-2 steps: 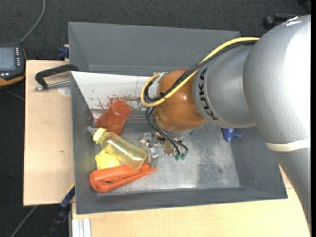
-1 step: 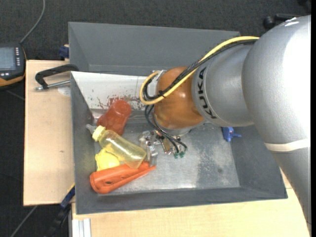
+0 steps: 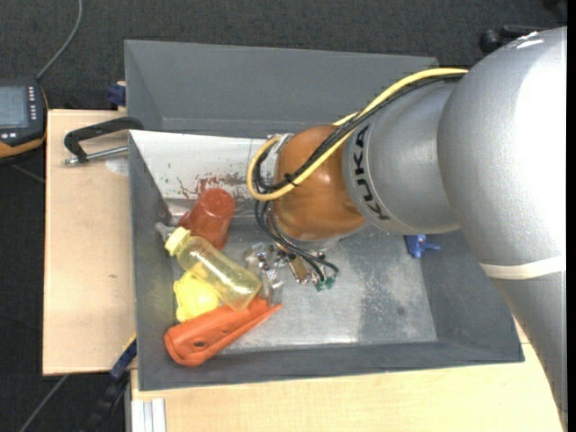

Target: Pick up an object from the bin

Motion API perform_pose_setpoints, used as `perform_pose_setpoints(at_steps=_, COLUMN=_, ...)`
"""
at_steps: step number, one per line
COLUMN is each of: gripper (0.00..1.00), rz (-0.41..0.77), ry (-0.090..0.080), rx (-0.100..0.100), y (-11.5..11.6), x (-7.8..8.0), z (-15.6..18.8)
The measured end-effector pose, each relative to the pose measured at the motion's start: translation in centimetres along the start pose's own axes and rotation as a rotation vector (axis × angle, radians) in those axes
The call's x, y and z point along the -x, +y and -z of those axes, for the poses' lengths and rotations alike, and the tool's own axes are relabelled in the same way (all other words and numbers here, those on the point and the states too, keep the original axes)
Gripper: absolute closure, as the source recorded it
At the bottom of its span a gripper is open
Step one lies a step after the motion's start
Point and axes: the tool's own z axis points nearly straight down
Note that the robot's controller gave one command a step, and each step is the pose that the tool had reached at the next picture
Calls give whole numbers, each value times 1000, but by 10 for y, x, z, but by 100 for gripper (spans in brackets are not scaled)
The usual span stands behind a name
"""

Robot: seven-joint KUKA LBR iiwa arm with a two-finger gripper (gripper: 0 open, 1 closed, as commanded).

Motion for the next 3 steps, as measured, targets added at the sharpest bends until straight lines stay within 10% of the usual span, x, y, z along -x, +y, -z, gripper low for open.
perform_pose_setpoints(at_steps=1, gripper=100, rz=-67, ry=0, rx=3, y=48, x=-19, z=90)
perform_pose_setpoints(at_steps=2, gripper=0, rz=-67, ry=0, rx=3, y=48, x=-19, z=90)
perform_pose_setpoints(at_steps=3, gripper=0, rz=-67, ry=0, rx=3, y=48, x=-19, z=90)
